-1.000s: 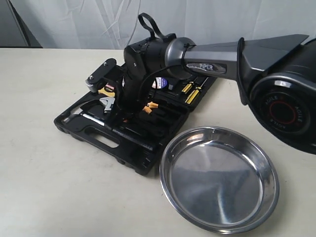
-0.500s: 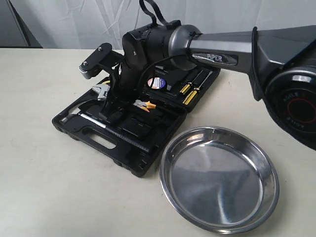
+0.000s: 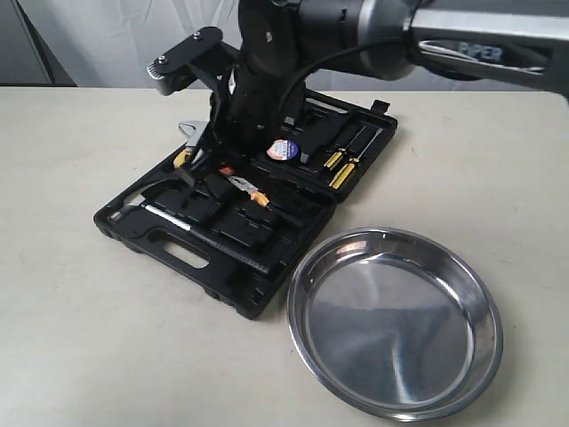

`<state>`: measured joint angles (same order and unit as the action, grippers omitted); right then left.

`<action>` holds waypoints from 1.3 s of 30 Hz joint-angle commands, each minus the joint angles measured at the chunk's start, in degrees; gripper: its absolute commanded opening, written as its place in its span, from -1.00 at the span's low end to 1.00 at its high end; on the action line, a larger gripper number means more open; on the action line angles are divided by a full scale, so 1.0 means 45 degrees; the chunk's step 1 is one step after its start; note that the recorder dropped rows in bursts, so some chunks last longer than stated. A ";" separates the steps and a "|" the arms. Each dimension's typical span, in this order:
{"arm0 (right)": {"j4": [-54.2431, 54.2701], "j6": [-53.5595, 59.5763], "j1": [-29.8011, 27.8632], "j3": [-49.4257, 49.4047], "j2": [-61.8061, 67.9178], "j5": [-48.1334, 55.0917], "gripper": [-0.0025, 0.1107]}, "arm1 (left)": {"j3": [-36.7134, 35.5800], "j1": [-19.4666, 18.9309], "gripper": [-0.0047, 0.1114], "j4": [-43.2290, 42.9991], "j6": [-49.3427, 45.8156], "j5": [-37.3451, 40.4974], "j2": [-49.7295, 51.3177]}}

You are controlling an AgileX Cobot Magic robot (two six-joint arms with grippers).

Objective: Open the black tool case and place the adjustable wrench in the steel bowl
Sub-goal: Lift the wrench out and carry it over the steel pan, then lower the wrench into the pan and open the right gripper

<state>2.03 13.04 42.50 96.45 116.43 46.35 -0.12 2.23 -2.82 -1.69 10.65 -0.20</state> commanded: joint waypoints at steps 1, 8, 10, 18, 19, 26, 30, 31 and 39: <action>-0.0220 -0.0601 -0.0010 -0.2476 -0.2064 -0.0450 -0.97 | 0.0026 0.0047 -0.91 0.0033 -0.0005 -0.0058 0.0045; -0.1772 -0.2432 -0.0221 -0.6123 -0.4951 -0.0711 -0.97 | 0.0026 0.0047 -0.91 0.0033 -0.0005 -0.0058 0.0045; -0.1808 -0.2668 -0.0432 -0.7010 -0.5436 -0.0581 -0.97 | 0.0026 0.0047 -0.91 0.0033 -0.0005 -0.0058 0.0045; -0.1649 -0.3547 -0.0687 -1.0601 -0.5890 -0.2100 -0.97 | 0.0026 0.0047 -0.91 0.0033 -0.0005 -0.0058 0.0045; -0.1649 -0.3630 -0.0687 -1.0929 -0.5890 -0.2435 -0.97 | 0.0026 0.0047 -0.91 0.0033 -0.0005 -0.0058 0.0045; -0.1758 -0.4046 -0.0691 -1.1852 -0.5864 -0.3869 -0.97 | 0.0026 0.0047 -0.91 0.0033 -0.0005 -0.0058 0.0045; -0.2640 -0.4859 -0.0691 -1.2069 -0.5574 -0.4872 -0.97 | 0.0026 0.0047 -0.91 0.0033 -0.0005 -0.0058 0.0045; -0.2782 -0.5043 -0.0691 -1.2119 -0.5466 -0.5021 -0.97 | 0.0026 0.0047 -0.91 0.0033 -0.0005 -0.0058 0.0045; -0.2814 -0.5181 -0.0691 -1.2255 -0.4208 -0.5135 -0.97 | 0.0026 0.0047 -0.91 0.0033 -0.0005 -0.0058 0.0045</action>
<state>-9.92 -10.00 39.67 41.36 96.65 24.47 -0.12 2.23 -2.82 -1.69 10.65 -0.20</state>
